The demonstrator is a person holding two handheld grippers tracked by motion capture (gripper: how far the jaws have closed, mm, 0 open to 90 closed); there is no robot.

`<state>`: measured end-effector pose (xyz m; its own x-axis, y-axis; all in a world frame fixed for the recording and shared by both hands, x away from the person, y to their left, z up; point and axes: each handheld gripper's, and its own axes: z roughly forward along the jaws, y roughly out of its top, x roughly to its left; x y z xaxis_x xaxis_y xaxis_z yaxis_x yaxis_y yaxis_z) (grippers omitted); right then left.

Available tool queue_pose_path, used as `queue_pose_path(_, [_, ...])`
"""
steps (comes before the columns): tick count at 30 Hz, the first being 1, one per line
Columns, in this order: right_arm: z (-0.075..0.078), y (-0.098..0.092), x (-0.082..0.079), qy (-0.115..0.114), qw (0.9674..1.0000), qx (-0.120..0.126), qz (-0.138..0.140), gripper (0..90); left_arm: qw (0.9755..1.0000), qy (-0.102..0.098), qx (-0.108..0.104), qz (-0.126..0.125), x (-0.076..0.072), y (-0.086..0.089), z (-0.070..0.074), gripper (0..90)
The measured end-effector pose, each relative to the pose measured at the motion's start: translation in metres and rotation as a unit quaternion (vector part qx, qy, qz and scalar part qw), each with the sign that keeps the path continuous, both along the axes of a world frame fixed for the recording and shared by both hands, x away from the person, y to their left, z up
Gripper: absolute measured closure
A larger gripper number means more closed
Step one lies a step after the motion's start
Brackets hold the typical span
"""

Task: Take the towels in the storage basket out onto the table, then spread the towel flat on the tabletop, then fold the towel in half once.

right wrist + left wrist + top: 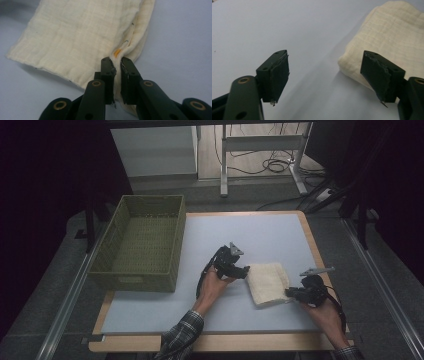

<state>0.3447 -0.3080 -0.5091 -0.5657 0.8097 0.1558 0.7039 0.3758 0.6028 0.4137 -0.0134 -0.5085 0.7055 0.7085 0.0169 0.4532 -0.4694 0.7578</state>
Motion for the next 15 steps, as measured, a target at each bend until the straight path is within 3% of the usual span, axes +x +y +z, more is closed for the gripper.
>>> queue_pose_path(3, [0.0,-0.002,0.003,0.009,0.9999,0.01,0.001,82.7,1.0,0.008,-0.002,-0.005,0.004,-0.002,0.0,27.7])
queue_pose_path(7, [0.0,-0.002,0.003,0.007,0.9999,0.01,0.004,82.7,0.9988,0.044,-0.016,-0.009,0.013,-0.011,-0.005,37.5])
queue_pose_path(8, [0.0,-0.002,0.003,0.007,0.9999,0.01,0.004,82.7,0.9988,0.044,-0.016,-0.009,0.013,-0.011,-0.005,38.7])
queue_pose_path(10, [0.0,-0.003,0.003,0.006,0.9999,0.012,0.006,82.7,0.9976,0.067,0.008,-0.016,0.017,-0.019,-0.012,44.3])
queue_pose_path(12, [0.0,-0.004,0.003,0.002,0.9999,0.013,0.007,82.7,0.9962,0.083,0.004,-0.028,0.017,-0.021,-0.016,48.8])
queue_pose_path(15, [0.0,-0.004,0.003,0.001,0.9999,0.013,0.01,82.7,0.9936,0.105,-0.009,-0.039,0.014,-0.02,-0.014,66.8])
